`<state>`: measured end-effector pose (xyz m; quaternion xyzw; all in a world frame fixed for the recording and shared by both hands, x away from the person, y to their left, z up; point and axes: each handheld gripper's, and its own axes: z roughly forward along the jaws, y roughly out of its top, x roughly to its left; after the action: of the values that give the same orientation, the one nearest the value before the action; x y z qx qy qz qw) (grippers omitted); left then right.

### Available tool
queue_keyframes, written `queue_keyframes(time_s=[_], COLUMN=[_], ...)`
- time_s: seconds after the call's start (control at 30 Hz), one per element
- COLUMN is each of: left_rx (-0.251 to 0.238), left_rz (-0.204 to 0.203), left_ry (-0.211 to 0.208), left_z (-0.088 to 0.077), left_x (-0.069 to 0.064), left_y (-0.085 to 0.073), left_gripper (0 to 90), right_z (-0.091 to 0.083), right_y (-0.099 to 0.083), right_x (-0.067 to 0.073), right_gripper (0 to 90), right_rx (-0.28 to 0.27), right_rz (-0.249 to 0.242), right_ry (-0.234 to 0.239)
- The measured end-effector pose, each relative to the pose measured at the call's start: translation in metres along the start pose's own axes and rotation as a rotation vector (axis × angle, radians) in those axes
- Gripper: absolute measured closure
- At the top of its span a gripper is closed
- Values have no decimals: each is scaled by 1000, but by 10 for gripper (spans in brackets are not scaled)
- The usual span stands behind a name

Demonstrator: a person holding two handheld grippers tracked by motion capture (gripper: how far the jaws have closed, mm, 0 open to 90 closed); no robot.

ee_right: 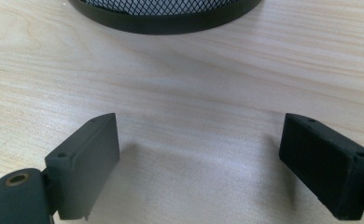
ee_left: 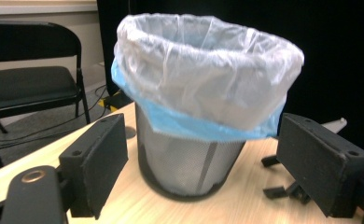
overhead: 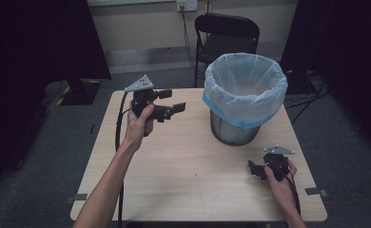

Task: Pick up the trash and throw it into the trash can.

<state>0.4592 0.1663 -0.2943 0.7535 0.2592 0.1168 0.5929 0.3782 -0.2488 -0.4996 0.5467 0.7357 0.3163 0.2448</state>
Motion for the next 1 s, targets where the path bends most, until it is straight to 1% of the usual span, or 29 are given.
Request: queue_keyframes(time_s=[0.03, 0.07, 0.1, 0.13, 0.2, 0.27, 0.3, 0.33, 0.4, 0.43, 0.47, 0.53, 0.63, 0.67, 0.73, 0.77, 0.9, 0.97, 1.0], left_rx=[0, -5, 7, 7, 17, 13, 12, 14, 45, 63, 63, 86, 99, 95, 103, 117, 182, 218, 225], left_rz=[2, -8, -1, -1, 4, -20, -36, -39, -27, -25, -25, -16, -8, -4, -7, -10, 29, 22, 23], left_ry=[-1, -2, -2, -2, 5, 7, -3, -5, 29, 45, 45, 66, 76, 84, 101, 112, 170, 195, 203], left_z=[-3, -6, -10, -10, -15, -20, -22, -24, -28, -32, -32, -38, -47, -51, -56, -59, -66, -71, -73], left_x=[0, -2, -2, -2, -2, 0, 1, 2, 4, 6, 6, 7, 7, 6, 6, 5, 1, 2, 2], left_y=[-3, -8, -15, -15, -24, -34, -39, -43, -55, -64, -64, -73, -83, -89, -97, -102, -120, -128, -131], left_gripper=[159, 160, 160, 160, 160, 160, 160, 160, 159, 160, 160, 160, 160, 160, 160, 160, 160, 160, 160], right_z=[0, 0, 0, 0, 0, 0, 0, 0, 0, 0, 0, 0, 0, 0, 0, 0, 0, 0, 0], right_y=[0, 0, 0, 0, 0, 0, 0, 0, 0, 0, 0, 0, 0, 0, 0, 0, 0, 0, 0], right_x=[0, 0, 0, 0, 0, 0, 0, 0, 0, 0, 0, 0, 0, 0, 0, 0, 0, 0, 0], right_gripper=[113, 113, 113, 113, 113, 113, 113, 113, 113, 113, 113, 113, 113, 113, 113, 113, 113, 113, 113], right_rx=[0, 0, 0, 0, 0, 0, 0, 0, 0, 0, 0, 0, 0, 0, 0, 0, 0, 0, 0], right_rz=[0, 0, 0, 0, 0, 0, 0, 0, 0, 0, 0, 0, 0, 1, 1, 1, 1, 1, 1], right_ry=[0, 0, 0, 0, 0, 0, 0, 0, 0, 0, 0, 0, 0, 0, -1, -1, -1, -1, -1])
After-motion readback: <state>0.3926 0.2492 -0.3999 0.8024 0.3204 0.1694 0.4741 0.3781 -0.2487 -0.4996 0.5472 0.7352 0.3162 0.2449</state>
